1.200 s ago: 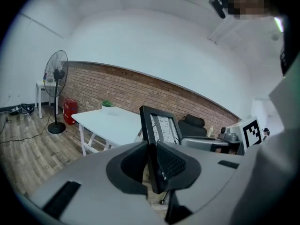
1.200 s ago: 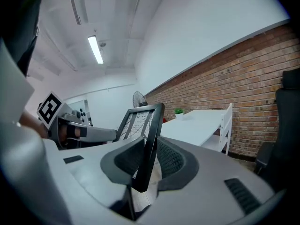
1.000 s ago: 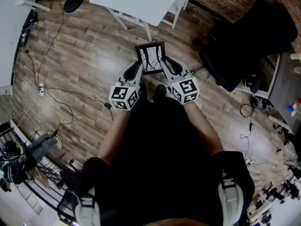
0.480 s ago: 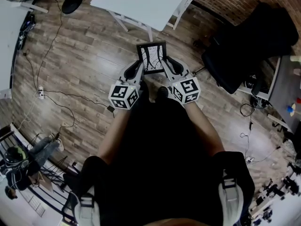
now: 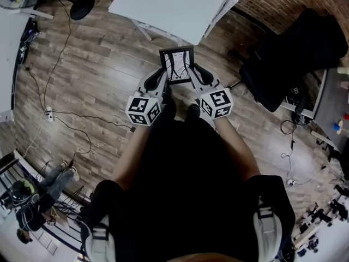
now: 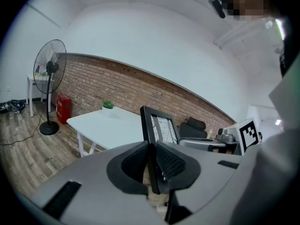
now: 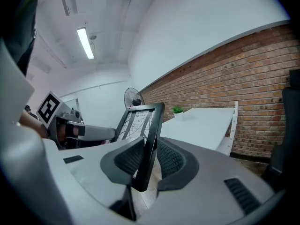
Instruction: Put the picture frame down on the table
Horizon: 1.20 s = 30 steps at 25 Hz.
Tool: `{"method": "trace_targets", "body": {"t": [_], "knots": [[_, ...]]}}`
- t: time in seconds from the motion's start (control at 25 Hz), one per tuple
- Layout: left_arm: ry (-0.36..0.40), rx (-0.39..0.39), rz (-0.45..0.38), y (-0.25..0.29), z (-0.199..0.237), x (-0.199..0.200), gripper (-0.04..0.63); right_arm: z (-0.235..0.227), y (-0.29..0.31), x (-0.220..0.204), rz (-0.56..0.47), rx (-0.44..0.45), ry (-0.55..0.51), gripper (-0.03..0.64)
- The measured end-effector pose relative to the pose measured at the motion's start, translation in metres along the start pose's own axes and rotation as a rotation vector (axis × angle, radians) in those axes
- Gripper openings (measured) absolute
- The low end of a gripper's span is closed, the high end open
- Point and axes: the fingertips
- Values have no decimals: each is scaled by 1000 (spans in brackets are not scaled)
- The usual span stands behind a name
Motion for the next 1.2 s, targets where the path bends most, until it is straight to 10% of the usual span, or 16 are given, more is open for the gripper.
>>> {"method": "trace_targets", "body": {"t": [1.2], "knots": [[56,-169,50,22,102,45,64,16,90,34,-57,-161,104,80]]}}
Point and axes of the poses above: the fingertips, and each gripper's own axes: y forward along the fingers, z to its left, x out of its top, and after that the axes turned 8 degrees about z, right-handed
